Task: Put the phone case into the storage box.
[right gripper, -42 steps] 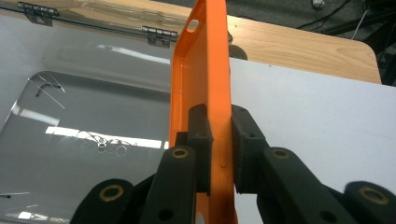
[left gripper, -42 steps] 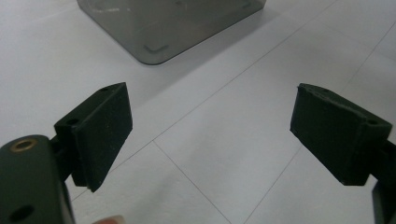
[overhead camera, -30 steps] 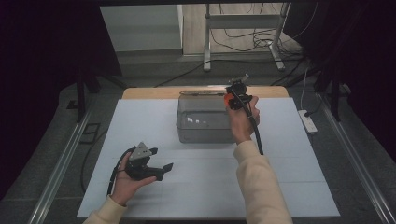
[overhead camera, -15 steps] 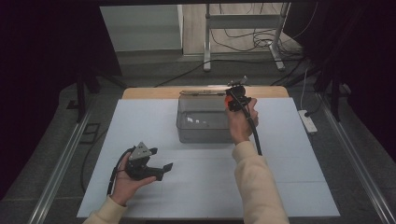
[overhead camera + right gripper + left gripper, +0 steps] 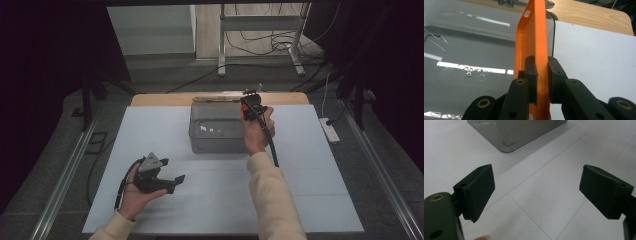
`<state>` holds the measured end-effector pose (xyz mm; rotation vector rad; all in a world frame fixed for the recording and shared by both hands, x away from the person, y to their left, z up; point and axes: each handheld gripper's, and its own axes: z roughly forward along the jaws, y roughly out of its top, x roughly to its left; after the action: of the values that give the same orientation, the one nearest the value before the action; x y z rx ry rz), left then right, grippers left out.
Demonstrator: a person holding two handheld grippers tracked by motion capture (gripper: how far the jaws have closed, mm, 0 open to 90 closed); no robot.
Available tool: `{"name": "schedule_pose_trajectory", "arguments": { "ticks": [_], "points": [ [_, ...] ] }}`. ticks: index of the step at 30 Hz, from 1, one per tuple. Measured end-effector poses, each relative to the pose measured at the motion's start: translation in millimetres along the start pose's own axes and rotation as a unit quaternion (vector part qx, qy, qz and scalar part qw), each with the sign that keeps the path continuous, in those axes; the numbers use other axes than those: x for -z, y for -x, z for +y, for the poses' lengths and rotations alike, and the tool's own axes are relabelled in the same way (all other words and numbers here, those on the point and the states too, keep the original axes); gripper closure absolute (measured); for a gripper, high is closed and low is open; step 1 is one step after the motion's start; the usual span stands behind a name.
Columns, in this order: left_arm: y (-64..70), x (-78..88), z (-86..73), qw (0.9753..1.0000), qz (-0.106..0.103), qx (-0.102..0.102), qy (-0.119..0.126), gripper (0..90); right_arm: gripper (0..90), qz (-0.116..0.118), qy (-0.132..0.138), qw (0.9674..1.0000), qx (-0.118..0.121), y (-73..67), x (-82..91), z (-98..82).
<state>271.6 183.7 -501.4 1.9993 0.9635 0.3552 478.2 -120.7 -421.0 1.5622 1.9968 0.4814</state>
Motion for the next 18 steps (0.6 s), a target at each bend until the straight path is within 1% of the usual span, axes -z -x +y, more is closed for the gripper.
{"name": "schedule_pose_trajectory", "arguments": {
  "ticks": [1, 10, 16, 18],
  "points": [
    [-0.1, -0.1, -0.1, 1.0, 0.0, 0.0, 0.0, 12.8, 80.0, 0.003, 0.002, 1.0, -0.001, -0.1, -0.9, -0.5],
    [0.1, -0.1, -0.2, 1.0, 0.0, -0.001, -0.001, 12.9, 80.0, 0.001, -0.001, 1.0, 0.006, -5.5, -3.1, -1.8],
    [0.1, -0.5, -0.3, 1.0, 0.0, -0.001, -0.002, 13.0, 80.0, -0.007, 0.001, 0.9999, 0.008, -8.5, -4.5, -2.4],
    [0.5, -0.3, -0.2, 1.0, 0.0, -0.002, -0.001, 13.0, 80.0, -0.013, -0.001, 0.9999, 0.01, -10.2, -5.8, -2.7]
  ]
}}
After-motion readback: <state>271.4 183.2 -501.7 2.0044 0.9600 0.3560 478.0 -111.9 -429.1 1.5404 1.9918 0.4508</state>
